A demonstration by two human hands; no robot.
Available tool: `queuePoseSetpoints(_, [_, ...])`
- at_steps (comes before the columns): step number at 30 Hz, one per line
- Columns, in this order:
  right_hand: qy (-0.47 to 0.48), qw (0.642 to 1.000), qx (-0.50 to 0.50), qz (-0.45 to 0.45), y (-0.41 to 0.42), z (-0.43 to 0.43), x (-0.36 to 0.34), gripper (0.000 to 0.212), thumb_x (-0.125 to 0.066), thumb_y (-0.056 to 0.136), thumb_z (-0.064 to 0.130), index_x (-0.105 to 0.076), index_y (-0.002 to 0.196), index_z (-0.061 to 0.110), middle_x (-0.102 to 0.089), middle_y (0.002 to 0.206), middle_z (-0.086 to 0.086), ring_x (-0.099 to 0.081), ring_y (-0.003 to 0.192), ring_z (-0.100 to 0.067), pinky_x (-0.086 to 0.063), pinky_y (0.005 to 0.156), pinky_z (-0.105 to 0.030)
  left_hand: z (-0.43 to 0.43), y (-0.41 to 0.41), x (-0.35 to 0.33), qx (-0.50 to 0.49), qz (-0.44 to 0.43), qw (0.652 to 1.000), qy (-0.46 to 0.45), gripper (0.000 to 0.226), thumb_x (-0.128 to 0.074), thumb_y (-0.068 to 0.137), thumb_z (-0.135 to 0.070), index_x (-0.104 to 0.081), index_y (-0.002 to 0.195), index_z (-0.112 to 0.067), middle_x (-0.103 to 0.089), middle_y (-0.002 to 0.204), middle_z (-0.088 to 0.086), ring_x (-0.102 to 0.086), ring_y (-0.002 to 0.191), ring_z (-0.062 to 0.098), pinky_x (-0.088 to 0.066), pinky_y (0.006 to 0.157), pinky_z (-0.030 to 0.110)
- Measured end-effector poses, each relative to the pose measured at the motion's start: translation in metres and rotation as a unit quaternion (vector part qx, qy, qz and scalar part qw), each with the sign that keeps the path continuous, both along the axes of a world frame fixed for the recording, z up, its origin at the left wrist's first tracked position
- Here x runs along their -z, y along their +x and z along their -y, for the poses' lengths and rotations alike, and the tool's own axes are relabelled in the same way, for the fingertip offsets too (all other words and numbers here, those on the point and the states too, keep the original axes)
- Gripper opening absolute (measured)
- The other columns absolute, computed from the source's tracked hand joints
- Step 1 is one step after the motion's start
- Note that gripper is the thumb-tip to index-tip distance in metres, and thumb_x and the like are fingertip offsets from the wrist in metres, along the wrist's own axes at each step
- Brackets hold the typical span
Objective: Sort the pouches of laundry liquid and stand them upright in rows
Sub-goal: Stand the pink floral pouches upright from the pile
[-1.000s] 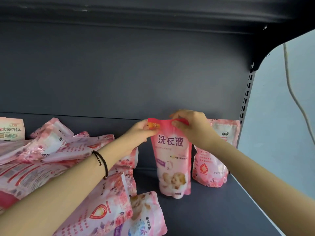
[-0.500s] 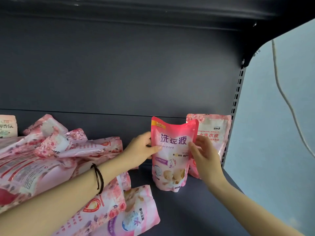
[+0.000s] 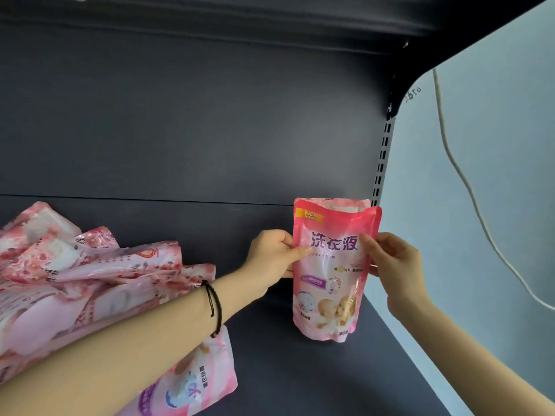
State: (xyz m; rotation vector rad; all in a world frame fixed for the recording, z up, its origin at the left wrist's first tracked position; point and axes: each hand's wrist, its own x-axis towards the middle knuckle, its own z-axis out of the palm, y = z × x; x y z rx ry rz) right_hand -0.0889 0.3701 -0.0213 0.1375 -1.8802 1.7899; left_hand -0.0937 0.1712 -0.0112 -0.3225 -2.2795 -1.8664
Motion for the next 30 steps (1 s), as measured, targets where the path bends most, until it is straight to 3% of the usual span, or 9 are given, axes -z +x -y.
queuePoseSetpoints(3, [0.025,0.999,0.016,-0.022,0.0,-0.007,0.008,0.01,-0.062,0.091,0.023,-0.066,0.083,0.019,-0.071,0.078,-0.006,-0.065,0.07,-0.023,-0.059,0.071,-0.047,-0.009,-0.001,0.007,-0.01,-0.018,1.0,-0.02,0.018,-0.074,0.083,-0.021,-0.061,0.086,-0.009,-0.073,0.09,0.007,-0.072,0.082,0.018,-0.061,0.071,0.04])
queuePoseSetpoints(5, [0.056,0.996,0.021,-0.058,0.002,-0.008,0.014,0.009,-0.06,0.092,0.026,-0.056,0.096,0.033,-0.07,0.08,0.001,-0.065,0.071,-0.017,-0.06,0.064,-0.038,-0.012,0.0,0.011,-0.026,-0.066,0.996,-0.06,0.019,-0.072,0.085,-0.024,-0.055,0.093,-0.019,-0.071,0.089,-0.001,-0.07,0.082,0.011,-0.061,0.072,0.037])
queuePoseSetpoints(8, [0.089,0.991,-0.016,-0.098,0.01,-0.01,0.031,0.044,-0.063,0.087,0.032,-0.032,0.112,0.051,-0.064,0.097,0.011,-0.067,0.077,-0.009,-0.057,0.063,-0.029,-0.008,0.007,0.021,-0.031,-0.152,0.982,-0.109,0.042,-0.07,0.086,-0.026,-0.033,0.098,-0.042,-0.064,0.095,-0.014,-0.066,0.077,0.001,-0.056,0.065,0.019])
queuePoseSetpoints(11, [0.217,0.965,-0.046,-0.137,0.018,-0.015,0.051,0.07,-0.072,0.077,0.036,-0.022,0.118,0.064,-0.049,0.119,0.03,-0.06,0.096,0.002,-0.055,0.07,-0.019,-0.001,0.016,0.033,0.012,-0.183,0.968,-0.169,0.068,-0.076,0.079,-0.024,-0.023,0.104,-0.061,-0.051,0.112,-0.026,-0.06,0.09,-0.008,-0.051,0.068,0.011])
queuePoseSetpoints(13, [0.302,0.942,-0.059,-0.133,0.019,-0.019,0.056,0.084,-0.078,0.074,0.036,-0.02,0.126,0.067,-0.037,0.125,0.035,-0.051,0.106,0.008,-0.053,0.074,-0.015,-0.002,0.021,0.036,0.029,-0.171,0.962,-0.209,0.085,-0.079,0.075,-0.026,-0.018,0.115,-0.068,-0.046,0.12,-0.028,-0.057,0.099,-0.006,-0.051,0.071,0.013])
queuePoseSetpoints(16, [0.338,0.931,-0.066,-0.121,0.013,-0.023,0.059,0.095,-0.081,0.074,0.026,-0.019,0.139,0.057,-0.036,0.126,0.019,-0.048,0.111,0.004,-0.055,0.077,-0.022,-0.012,0.022,0.037,0.025,-0.155,0.966,-0.205,0.103,-0.08,0.073,-0.018,-0.01,0.132,-0.066,-0.042,0.137,-0.013,-0.056,0.111,0.009,-0.057,0.083,0.031])
queuePoseSetpoints(21, [0.339,0.932,-0.074,-0.102,0.0,-0.03,0.057,0.102,-0.08,0.075,0.016,-0.012,0.143,0.05,-0.037,0.124,0.009,-0.051,0.104,-0.002,-0.056,0.077,-0.025,-0.026,0.018,0.037,-0.014,-0.167,0.957,-0.236,0.117,-0.078,0.078,-0.018,0.011,0.139,-0.063,-0.035,0.14,-0.005,-0.055,0.112,0.013,-0.058,0.083,0.041])
queuePoseSetpoints(26, [0.371,0.923,-0.052,-0.084,-0.001,-0.035,0.049,0.102,-0.082,0.071,0.031,-0.011,0.139,0.059,-0.039,0.114,0.015,-0.053,0.096,0.001,-0.054,0.072,-0.025,-0.022,0.02,0.037,-0.039,-0.146,0.957,-0.249,0.117,-0.078,0.078,-0.028,0.016,0.138,-0.062,-0.039,0.13,-0.006,-0.057,0.104,0.011,-0.057,0.084,0.038])
queuePoseSetpoints(30, [0.538,0.837,0.062,-0.078,0.02,-0.036,0.03,0.074,-0.07,0.076,0.055,-0.02,0.131,0.056,-0.039,0.093,0.028,-0.053,0.063,0.002,-0.042,0.048,-0.018,-0.002,0.038,0.029,-0.032,-0.13,0.941,-0.311,0.092,-0.07,0.082,-0.042,-0.001,0.141,-0.056,-0.041,0.133,-0.008,-0.054,0.106,0.008,-0.05,0.09,0.032])
